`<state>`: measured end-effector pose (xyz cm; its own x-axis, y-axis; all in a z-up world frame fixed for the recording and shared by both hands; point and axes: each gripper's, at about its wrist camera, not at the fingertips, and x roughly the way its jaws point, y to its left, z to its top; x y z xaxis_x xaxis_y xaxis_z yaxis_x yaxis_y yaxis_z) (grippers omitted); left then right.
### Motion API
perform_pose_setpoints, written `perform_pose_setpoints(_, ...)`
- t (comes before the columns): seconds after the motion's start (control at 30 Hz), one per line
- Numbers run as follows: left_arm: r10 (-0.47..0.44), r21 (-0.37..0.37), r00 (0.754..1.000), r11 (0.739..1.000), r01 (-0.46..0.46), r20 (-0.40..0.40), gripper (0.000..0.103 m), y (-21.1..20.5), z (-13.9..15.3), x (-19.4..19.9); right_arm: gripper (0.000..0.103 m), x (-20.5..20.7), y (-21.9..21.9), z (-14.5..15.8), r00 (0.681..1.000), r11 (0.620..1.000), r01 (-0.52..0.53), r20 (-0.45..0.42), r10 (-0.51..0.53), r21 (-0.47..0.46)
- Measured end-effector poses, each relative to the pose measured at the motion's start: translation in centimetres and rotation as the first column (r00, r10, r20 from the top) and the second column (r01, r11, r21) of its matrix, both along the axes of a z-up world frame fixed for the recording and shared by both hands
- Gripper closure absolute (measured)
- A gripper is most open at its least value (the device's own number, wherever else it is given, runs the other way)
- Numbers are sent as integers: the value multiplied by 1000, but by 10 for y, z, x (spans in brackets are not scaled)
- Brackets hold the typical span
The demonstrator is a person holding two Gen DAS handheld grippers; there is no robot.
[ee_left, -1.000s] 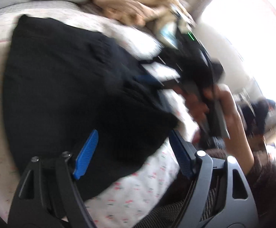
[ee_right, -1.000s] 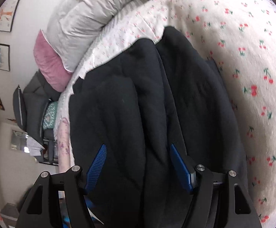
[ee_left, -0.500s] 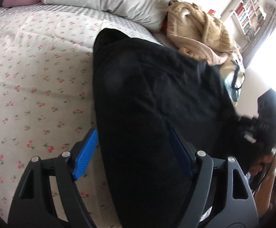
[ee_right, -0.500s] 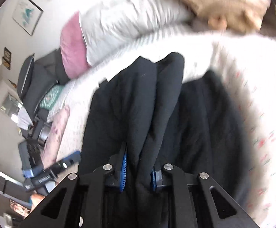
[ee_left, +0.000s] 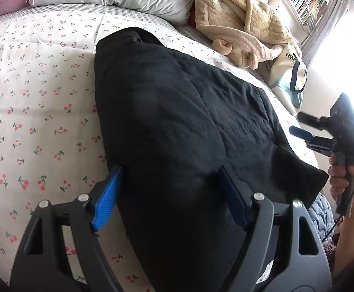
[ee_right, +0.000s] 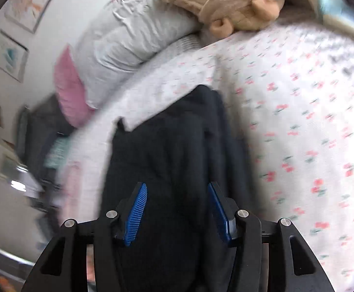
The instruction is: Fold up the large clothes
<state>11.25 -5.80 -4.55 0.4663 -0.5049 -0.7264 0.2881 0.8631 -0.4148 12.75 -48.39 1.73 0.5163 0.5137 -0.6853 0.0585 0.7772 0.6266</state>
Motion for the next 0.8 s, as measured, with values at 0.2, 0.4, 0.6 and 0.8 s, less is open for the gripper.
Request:
perform_pose_setpoints(0.2, 7, -1, 1000, 1000, -7, -9, 24, 1, 0, 0, 51, 16, 29, -27, 987, 996, -65, -151, 55, -60)
perform_pose_setpoints(0.4, 21, 3, 1000, 1000, -21, -15, 24, 3, 2, 1, 76, 12, 52, -47, 971, 980, -173, -183, 153, -99)
perform_pose_setpoints(0.6, 26, -5, 997, 1000, -25, 75, 24, -1, 18, -4, 84, 9, 19, 12, 984, 987, -102, 159, 81, 126)
perform_pose_setpoints(0.8, -26, 31, 1000, 999, 25, 17, 20, -14, 3, -4, 70, 5, 9, -40, 985, 987, -73, -165, 49, -145)
